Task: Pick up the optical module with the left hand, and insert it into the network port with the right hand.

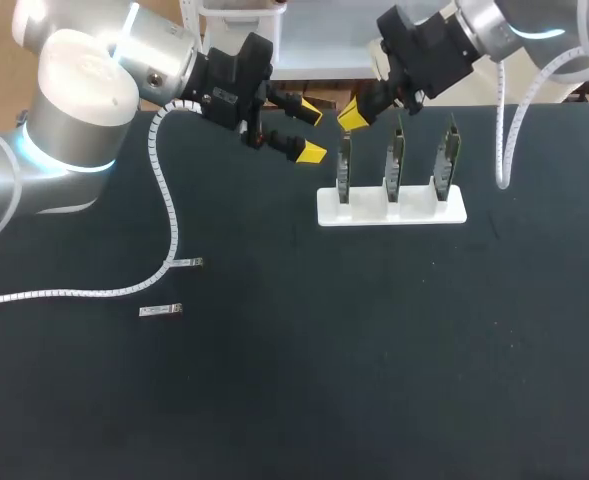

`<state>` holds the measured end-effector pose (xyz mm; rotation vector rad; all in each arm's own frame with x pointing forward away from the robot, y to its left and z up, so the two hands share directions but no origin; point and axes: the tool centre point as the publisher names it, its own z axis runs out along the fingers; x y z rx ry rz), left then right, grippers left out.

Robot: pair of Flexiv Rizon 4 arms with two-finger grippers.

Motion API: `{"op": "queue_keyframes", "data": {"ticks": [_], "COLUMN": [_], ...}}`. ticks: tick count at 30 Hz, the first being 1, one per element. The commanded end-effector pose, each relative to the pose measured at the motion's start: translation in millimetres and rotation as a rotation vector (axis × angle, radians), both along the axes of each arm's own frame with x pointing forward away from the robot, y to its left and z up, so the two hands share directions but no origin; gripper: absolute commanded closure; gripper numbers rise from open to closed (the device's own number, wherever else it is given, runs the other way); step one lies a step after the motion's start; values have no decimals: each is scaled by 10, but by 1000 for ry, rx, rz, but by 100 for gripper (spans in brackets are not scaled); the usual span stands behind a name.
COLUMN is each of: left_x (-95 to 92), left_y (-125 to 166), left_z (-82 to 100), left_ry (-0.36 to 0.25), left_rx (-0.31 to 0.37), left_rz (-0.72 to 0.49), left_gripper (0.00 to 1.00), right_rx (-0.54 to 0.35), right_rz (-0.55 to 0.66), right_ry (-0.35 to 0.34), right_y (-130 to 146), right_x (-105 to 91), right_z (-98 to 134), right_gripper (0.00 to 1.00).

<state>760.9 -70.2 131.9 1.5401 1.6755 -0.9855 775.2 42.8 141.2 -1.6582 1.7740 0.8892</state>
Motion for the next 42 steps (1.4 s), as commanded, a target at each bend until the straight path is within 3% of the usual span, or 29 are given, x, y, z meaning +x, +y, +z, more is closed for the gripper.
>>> {"op": "queue_keyframes", "data": {"ticks": [1,15,24,42], "left_x": [9,9,9,9], "left_y": [-7,-7,-7,-7], "left_z": [8,8,8,8], "left_ry": [2,2,2,2], "left_rx": [5,5,5,5], "left_rz": [0,0,0,0], "left_gripper": [0,0,0,0], "right_rx": [-3,78,124,95], "right_rz": [3,-4,3,-23], "right_ry": [-1,7,20,36], "right_y": [-2,-42,-305,-933], "right_x": [-12,-4,-61,-138], "right_z": [-45,204,451,361], "right_gripper": [100,100,100,100]}}
